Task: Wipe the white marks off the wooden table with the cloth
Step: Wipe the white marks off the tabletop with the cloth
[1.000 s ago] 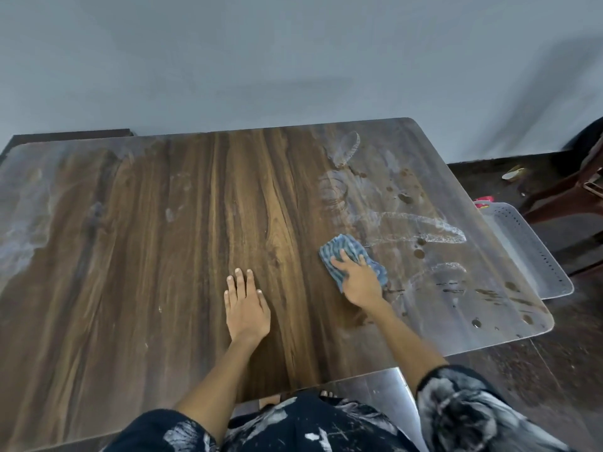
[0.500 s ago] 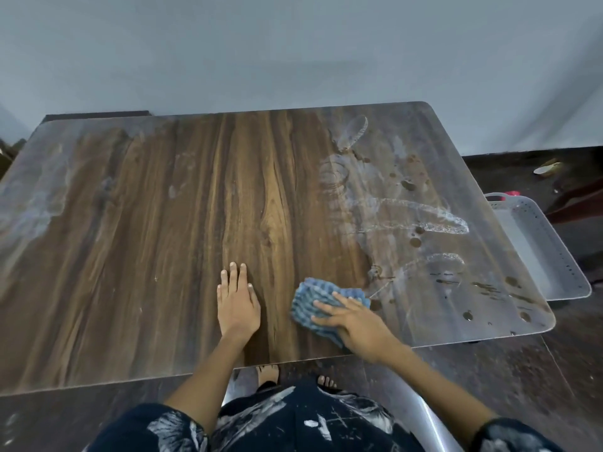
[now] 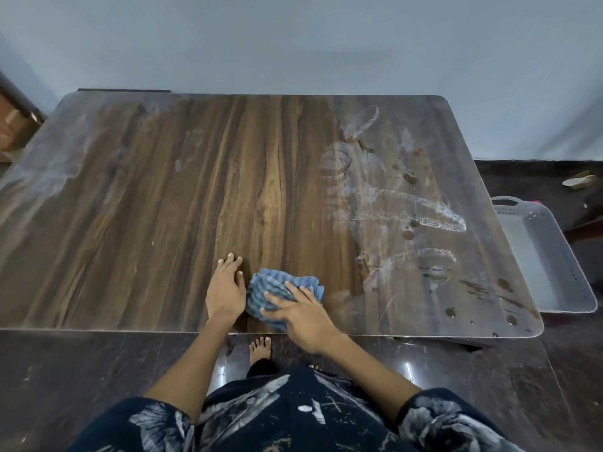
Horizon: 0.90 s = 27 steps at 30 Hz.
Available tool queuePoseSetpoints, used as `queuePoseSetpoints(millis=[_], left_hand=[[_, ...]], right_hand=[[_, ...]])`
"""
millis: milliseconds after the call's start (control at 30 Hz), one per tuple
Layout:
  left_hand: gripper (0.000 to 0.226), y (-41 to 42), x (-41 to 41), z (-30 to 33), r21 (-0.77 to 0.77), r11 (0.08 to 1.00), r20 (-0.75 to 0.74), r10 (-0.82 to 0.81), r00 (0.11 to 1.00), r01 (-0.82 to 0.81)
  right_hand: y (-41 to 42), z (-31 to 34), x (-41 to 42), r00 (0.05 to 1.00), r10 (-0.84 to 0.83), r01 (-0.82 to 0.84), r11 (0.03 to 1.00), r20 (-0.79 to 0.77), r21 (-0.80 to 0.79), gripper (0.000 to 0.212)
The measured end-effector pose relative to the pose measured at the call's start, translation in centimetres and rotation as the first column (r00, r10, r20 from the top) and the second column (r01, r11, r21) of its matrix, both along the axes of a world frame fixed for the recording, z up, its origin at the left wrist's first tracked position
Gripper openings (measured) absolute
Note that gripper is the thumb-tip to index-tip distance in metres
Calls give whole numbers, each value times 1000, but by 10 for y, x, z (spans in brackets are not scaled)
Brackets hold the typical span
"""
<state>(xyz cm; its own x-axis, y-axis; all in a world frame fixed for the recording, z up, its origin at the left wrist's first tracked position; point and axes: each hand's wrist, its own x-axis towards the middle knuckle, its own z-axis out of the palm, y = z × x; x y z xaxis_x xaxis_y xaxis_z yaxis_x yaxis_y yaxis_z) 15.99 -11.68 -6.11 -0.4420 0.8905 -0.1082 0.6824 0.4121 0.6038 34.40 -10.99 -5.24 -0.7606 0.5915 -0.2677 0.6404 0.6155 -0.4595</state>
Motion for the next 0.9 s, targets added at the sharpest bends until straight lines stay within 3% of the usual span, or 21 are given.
queuePoseSetpoints(millis=[200,367,500,600,767,900], left_hand=[[37,-14,16,2,11,997,18,76,997,-76],[36,-14,22,5,-5,995,-8,100,995,-100],[36,-10,23,9,-18,991,10,133,991,-133],[38,-4,22,12,-20,995,-2,100,995,-100],[44,24,23,13,-45,999,-48,-12,999,10],[44,50,31,14,-112,993,-79,-50,996,41]], right_hand=[[-8,9,57,998,60,-60,998,-7,-33,39],[26,13,125,991,-135,136,989,28,-54,45],[47,10,101,961,-278,277,960,-2,-43,50],[44,8,52,975,-222,222,975,2,22,49],[30,10,31,998,62,-63,997,-20,-38,51],[24,11,68,999,43,-46,995,-28,-85,46]])
